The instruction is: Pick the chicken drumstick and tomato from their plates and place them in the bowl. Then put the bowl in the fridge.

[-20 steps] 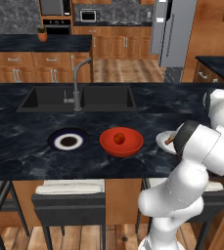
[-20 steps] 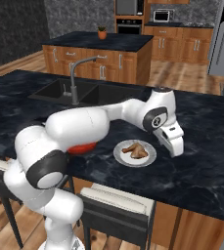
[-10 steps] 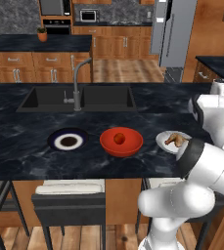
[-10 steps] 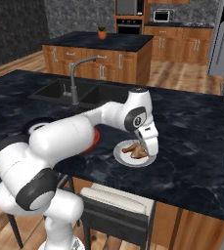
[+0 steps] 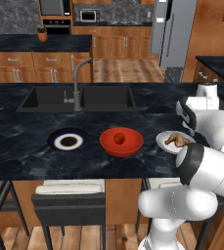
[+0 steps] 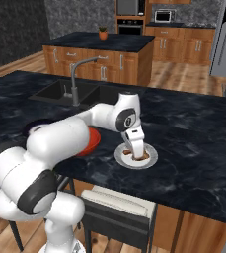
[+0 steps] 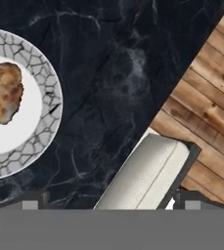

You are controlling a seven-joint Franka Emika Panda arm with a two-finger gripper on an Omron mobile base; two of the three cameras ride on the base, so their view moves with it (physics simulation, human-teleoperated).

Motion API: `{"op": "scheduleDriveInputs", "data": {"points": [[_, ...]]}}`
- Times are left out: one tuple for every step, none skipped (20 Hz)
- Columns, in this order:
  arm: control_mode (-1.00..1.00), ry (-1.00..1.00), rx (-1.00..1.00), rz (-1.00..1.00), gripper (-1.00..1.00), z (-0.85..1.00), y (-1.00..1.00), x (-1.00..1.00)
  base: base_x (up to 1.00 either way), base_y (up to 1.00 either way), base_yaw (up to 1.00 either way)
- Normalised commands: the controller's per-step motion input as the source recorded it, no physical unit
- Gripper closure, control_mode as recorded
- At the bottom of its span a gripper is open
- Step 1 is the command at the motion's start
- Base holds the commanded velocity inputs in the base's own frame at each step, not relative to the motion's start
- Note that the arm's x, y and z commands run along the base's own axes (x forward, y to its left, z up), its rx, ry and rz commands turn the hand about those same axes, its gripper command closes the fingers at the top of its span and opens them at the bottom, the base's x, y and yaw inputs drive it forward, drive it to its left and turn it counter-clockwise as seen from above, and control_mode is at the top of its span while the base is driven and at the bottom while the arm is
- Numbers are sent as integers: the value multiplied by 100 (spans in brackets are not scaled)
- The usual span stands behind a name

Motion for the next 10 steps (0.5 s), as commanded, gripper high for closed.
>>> {"op": "scheduleDriveInputs", "data": {"points": [[-100,1,12,0,-100,-2,39,11,0,0,0],[-100,1,14,0,-100,0,38,12,0,0,0],[-100,0,15,0,-100,0,38,11,0,0,0],[-100,0,14,0,-100,0,40,12,0,0,0],[-100,0,12,0,-100,-5,43,13,0,0,0],[-100,0,11,0,-100,-6,43,17,0,0,0],[-100,0,11,0,-100,-6,41,18,0,0,0],[-100,-2,13,0,-100,0,36,19,0,0,0],[-100,-21,18,0,-100,0,27,9,0,0,0],[-100,-19,15,0,-100,-1,20,12,0,0,0]]}}
